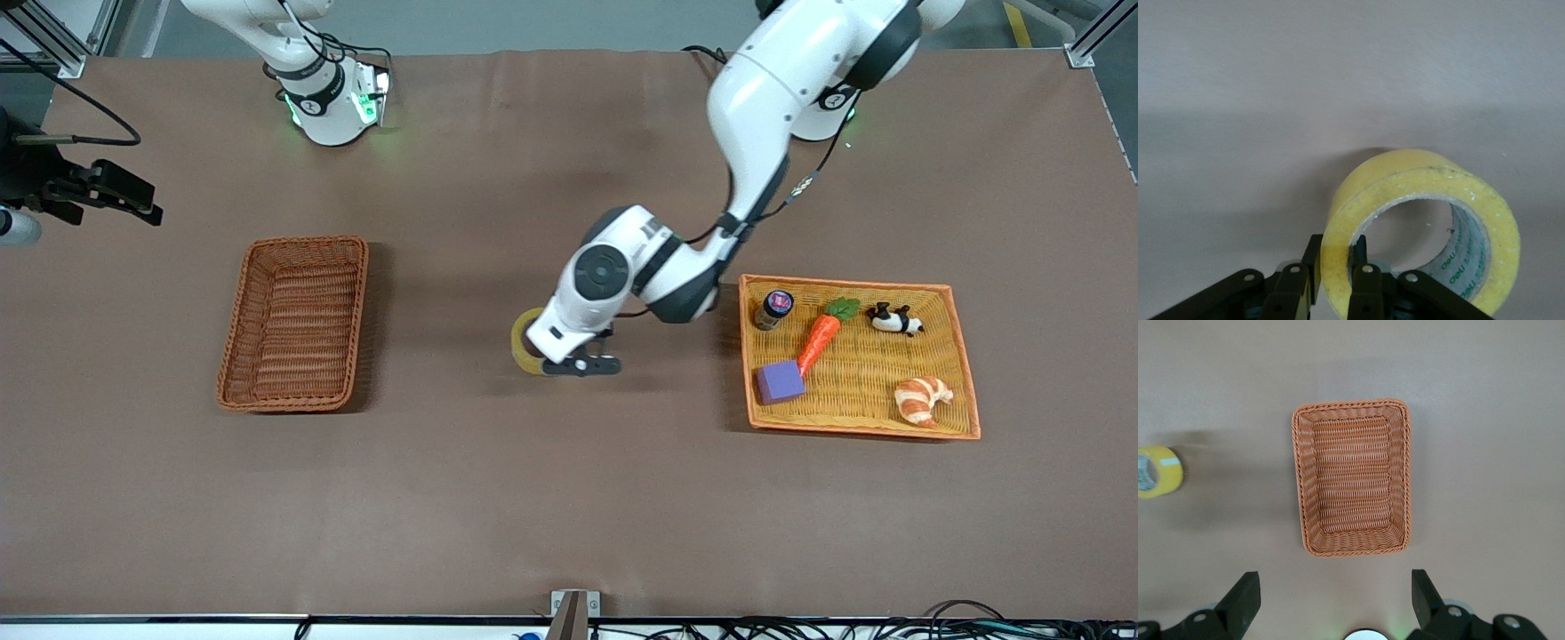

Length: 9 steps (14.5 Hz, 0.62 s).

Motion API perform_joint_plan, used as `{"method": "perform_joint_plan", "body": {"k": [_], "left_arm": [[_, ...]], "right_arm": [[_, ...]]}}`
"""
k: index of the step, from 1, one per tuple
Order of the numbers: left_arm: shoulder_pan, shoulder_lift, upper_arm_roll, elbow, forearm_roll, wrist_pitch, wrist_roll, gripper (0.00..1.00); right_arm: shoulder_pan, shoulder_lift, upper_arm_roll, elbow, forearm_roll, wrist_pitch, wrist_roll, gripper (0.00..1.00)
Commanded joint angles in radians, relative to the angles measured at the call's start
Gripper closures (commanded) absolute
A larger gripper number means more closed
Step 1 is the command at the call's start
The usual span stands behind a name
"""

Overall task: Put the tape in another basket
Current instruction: 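Carry the tape roll to mid-table and set it down with the left gripper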

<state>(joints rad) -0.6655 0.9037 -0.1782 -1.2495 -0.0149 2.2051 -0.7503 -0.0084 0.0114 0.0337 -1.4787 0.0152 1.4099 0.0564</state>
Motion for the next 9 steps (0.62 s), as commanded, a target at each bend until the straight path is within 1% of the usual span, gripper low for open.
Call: {"method": "perform_joint_plan", "body": {"k": [1, 2, 3, 5, 6, 8, 9], "left_arm": [[-0.032, 0.044, 0.017, 0.055, 0.009, 0.019, -0.004, 0.52], [-0.043, 0.046, 0.017, 0.050, 0.010, 0.042, 0.003, 0.28], [-0.039, 0.037, 0.017, 0.044, 0.009, 0.044, 0.003, 0.16], [-0.023, 0.005, 0.016, 0.041, 0.003, 0.035, 0.002, 0.00], [-0.020, -0.026, 0.017, 0.021, 0.003, 0.009, 0.000, 0.00], [0.012, -0.098, 0.020, 0.004, 0.016, -0.120, 0.006, 0.00], [0.036, -0.130, 0.019, 0.004, 0.016, -0.169, 0.008, 0.00]], "right_arm": [[-0.007, -0.016, 0.006, -0.015, -0.006, 0.004, -0.006, 0.00], [-0.007, -0.016, 0.006, -0.015, -0.006, 0.004, -0.006, 0.00], [-0.007, -0.016, 0.006, -0.015, -0.006, 0.004, -0.004, 0.00], [-0.005, -0.016, 0.006, -0.014, -0.006, 0.004, -0.004, 0.00], [-0.004, -0.016, 0.008, -0.014, -0.006, 0.006, -0.004, 0.00], [0.007, -0.010, 0.017, -0.014, 0.003, 0.039, 0.005, 0.00], [0.019, -0.004, 0.037, -0.014, 0.005, 0.070, 0.017, 0.00]]}}
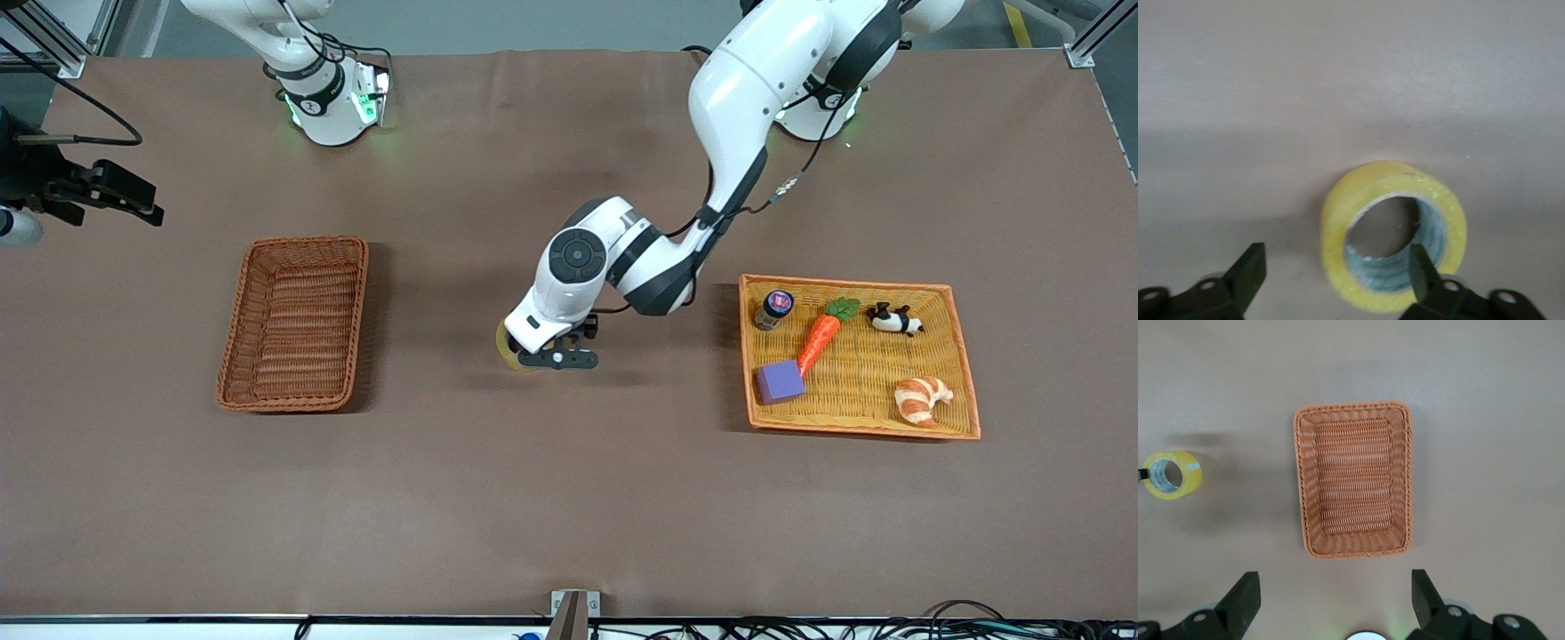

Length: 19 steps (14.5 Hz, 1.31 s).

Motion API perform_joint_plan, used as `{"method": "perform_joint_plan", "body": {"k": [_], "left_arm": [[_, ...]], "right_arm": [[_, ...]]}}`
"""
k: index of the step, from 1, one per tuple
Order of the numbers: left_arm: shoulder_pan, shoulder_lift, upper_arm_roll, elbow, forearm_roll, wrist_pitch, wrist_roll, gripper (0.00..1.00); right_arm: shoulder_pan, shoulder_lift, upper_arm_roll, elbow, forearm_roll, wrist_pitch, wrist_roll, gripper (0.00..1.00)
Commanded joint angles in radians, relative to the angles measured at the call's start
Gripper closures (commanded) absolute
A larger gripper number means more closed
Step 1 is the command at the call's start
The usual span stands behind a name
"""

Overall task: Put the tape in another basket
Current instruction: 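Carry the tape roll to mid-table and set it down with the left gripper, then withdraw the left gripper while the right gripper reaches the tape roll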

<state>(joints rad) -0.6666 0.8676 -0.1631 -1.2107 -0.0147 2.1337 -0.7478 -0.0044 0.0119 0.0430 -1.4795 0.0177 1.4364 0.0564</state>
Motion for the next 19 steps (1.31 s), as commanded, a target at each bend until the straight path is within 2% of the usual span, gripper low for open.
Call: {"method": "perform_joint_plan", "body": {"k": [1, 5, 8, 9, 12, 15, 19], "left_arm": [[0.059, -0.143, 0.004, -0.041, 0.016, -0.141, 0.011, 0.00], [0.160, -0.330, -0.006, -0.121, 0.016, -0.225, 0.059, 0.00], [0.238, -0.419, -0.004, -0.128, 0.016, -0.326, 0.140, 0.00], [0.272, -0.447, -0.006, -0.142, 0.016, -0.345, 0.192, 0.00], [0.338, -0.571, -0.007, -0.255, 0.016, -0.348, 0.274, 0.00], [0.371, -0.714, 0.006, -0.375, 0.013, -0.348, 0.278, 0.00], [0.479, -0.812, 0.022, -0.405, 0.001, -0.354, 0.336, 0.00]], "right_arm": [[0.018, 0.016, 0.065, -0.016, 0.001, 0.074, 0.040, 0.00], [0.023, 0.114, 0.248, -0.036, -0.019, 0.188, 0.210, 0.00], [0.041, 0.198, 0.391, -0.111, -0.123, 0.333, 0.360, 0.00], [0.047, 0.238, 0.415, -0.129, -0.136, 0.379, 0.384, 0.00], [0.095, 0.356, 0.445, -0.177, -0.251, 0.510, 0.505, 0.00], [0.139, 0.460, 0.445, -0.177, -0.277, 0.576, 0.522, 0.00], [0.194, 0.568, 0.445, -0.177, -0.301, 0.680, 0.528, 0.00]]}}
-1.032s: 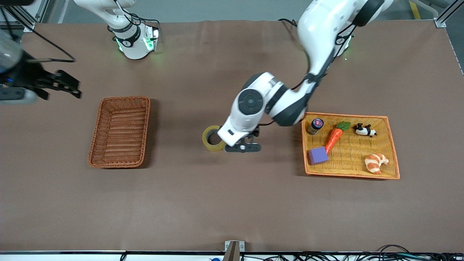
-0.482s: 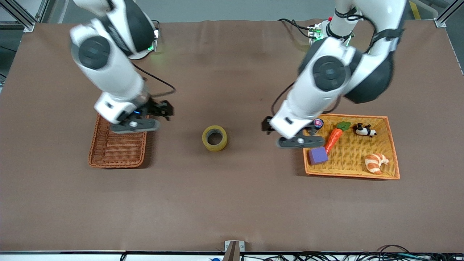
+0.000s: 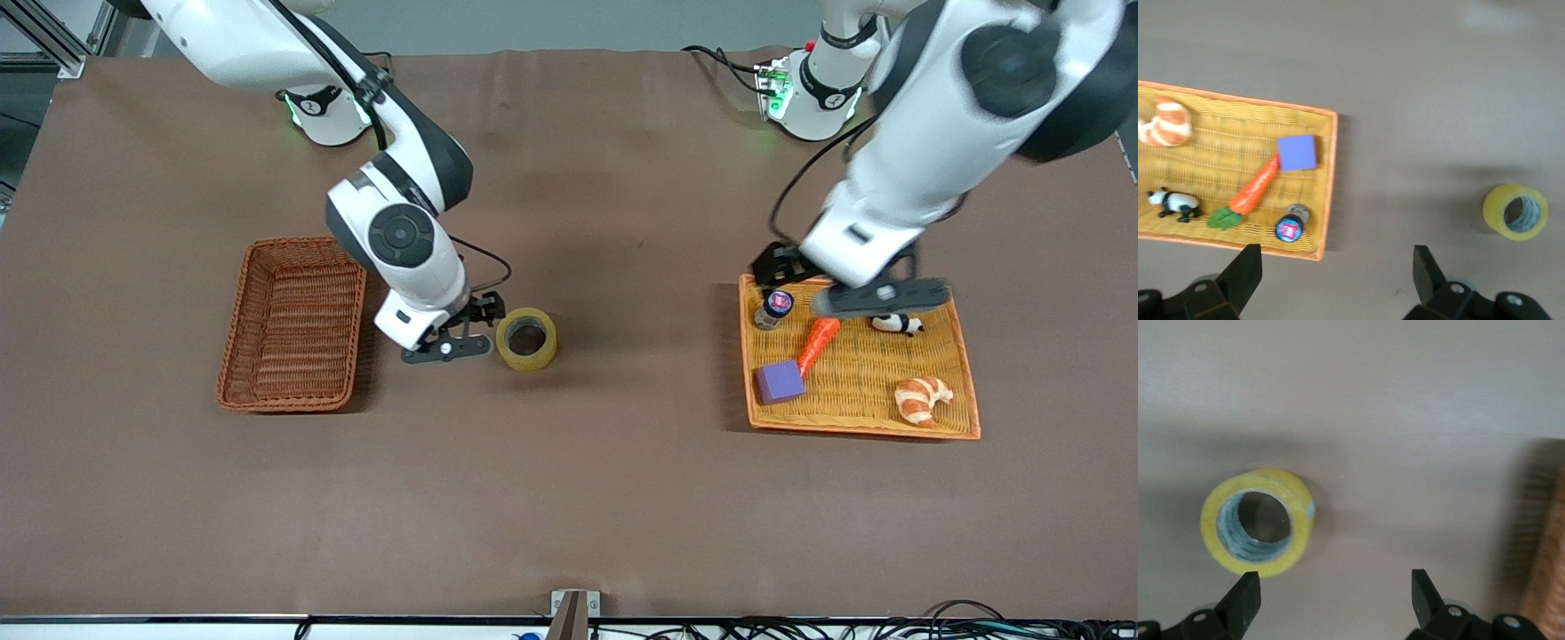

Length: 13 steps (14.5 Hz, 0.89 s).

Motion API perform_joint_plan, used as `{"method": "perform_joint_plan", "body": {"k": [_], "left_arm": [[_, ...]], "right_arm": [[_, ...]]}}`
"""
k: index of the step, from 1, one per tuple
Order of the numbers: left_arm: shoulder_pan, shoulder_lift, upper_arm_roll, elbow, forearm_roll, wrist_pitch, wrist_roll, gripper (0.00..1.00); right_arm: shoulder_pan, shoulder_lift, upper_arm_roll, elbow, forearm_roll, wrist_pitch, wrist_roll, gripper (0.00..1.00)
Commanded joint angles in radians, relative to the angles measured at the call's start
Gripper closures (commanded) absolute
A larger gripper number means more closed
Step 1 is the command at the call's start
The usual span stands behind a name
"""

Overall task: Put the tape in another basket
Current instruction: 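Withdraw the left gripper while the right gripper reaches the tape roll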

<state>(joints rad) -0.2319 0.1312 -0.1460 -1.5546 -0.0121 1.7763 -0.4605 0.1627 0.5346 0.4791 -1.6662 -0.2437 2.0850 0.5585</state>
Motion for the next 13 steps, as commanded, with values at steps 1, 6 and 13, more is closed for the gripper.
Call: {"method": "perform_joint_plan", "body": {"k": [1, 6, 13], "left_arm": [[0.065, -0.088, 0.006, -0.061, -0.003, -0.018, 0.100, 0.00], [0.106, -0.154, 0.084, -0.062, -0.029, -0.090, 0.339, 0.00], [0.115, -0.180, 0.177, -0.056, -0.057, -0.094, 0.471, 0.00]], "right_arm": [[0.046, 0.067, 0.007, 0.009, -0.070, 0.041, 0.027, 0.00], [0.049, 0.117, -0.003, 0.008, -0.118, 0.122, 0.029, 0.00], [0.047, 0.153, -0.013, -0.070, -0.158, 0.280, 0.060, 0.00]]}}
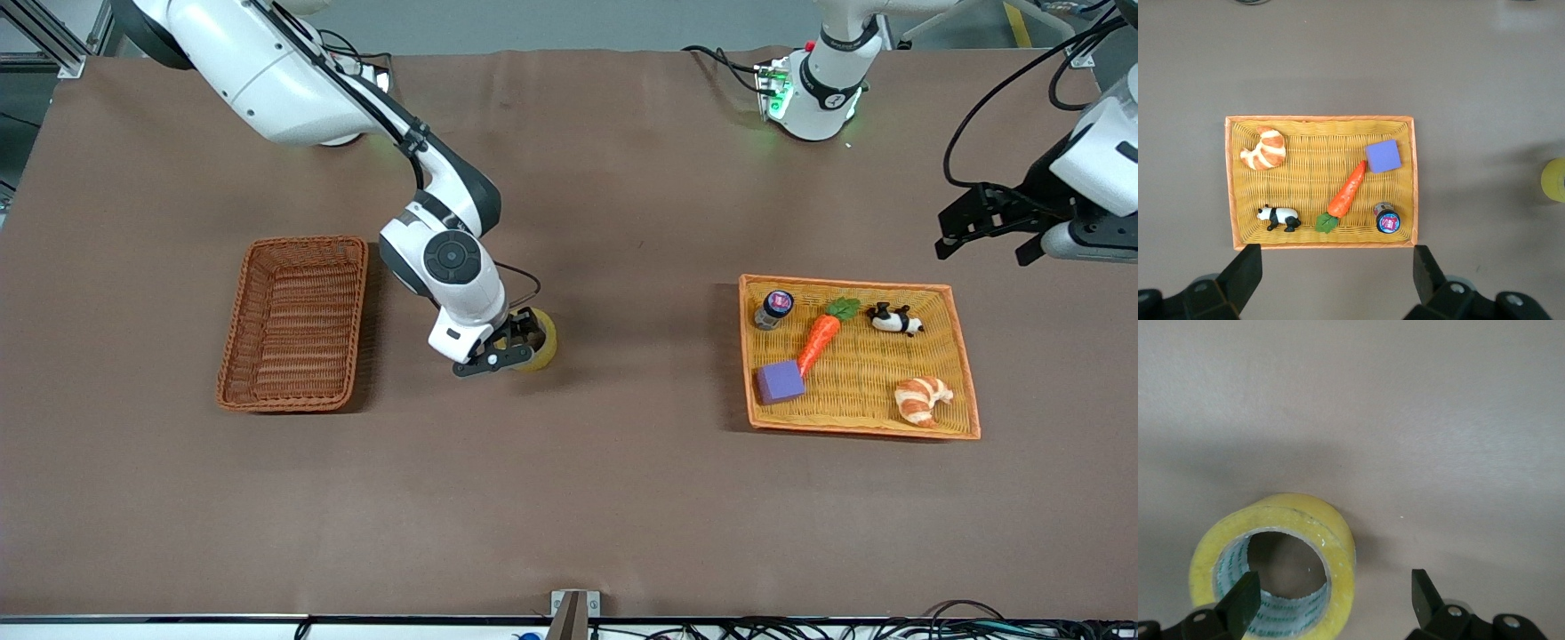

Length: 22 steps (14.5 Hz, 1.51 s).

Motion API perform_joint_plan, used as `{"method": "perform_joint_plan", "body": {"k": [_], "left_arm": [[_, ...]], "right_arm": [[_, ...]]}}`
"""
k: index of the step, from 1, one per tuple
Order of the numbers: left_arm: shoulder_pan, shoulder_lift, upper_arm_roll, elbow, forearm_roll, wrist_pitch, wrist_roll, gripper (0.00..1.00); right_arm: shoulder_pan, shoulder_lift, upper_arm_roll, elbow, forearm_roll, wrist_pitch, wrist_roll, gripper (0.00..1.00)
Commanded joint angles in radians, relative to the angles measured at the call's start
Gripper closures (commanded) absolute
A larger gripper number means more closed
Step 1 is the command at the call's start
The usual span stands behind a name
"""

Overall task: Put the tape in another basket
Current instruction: 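Grasp the tape roll with the right gripper while the left gripper rests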

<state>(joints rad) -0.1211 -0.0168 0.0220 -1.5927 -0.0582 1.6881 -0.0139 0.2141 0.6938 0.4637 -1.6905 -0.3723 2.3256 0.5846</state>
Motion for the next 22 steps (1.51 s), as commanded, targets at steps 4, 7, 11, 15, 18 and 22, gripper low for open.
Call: {"method": "perform_joint_plan", "body": {"k": [4, 7, 11, 15, 18, 22], "left_arm": [[0.012, -0.032, 0.009, -0.007, 0.035, -0.001, 0.026, 0.00], [0.026, -0.052, 0.013, -0.003, 0.049, -0.007, 0.026, 0.00], [0.029, -0.060, 0.013, 0.000, 0.041, -0.027, 0.008, 0.00], [0.020, -0.019, 0.003, -0.003, 0.038, -0.031, 0.006, 0.00], [0.020, 0.063, -0.017, 0.003, 0.044, -0.022, 0.005, 0.00], [0.031, 0.101, -0.048, -0.006, 0.047, -0.011, 0.006, 0.00]], "right_arm": [[-0.001, 0.010, 0.003, -0.051, -0.062, 0.060, 0.035, 0.00], [-0.001, 0.030, 0.000, -0.051, -0.072, 0.090, 0.035, 0.00], [0.007, 0.033, 0.000, -0.052, -0.089, 0.090, 0.063, 0.08], [0.007, 0.041, 0.000, -0.054, -0.106, 0.089, 0.063, 0.36], [0.007, 0.043, 0.000, -0.054, -0.108, 0.089, 0.063, 0.62], [-0.002, 0.032, 0.004, -0.029, -0.128, 0.051, 0.122, 1.00]]}}
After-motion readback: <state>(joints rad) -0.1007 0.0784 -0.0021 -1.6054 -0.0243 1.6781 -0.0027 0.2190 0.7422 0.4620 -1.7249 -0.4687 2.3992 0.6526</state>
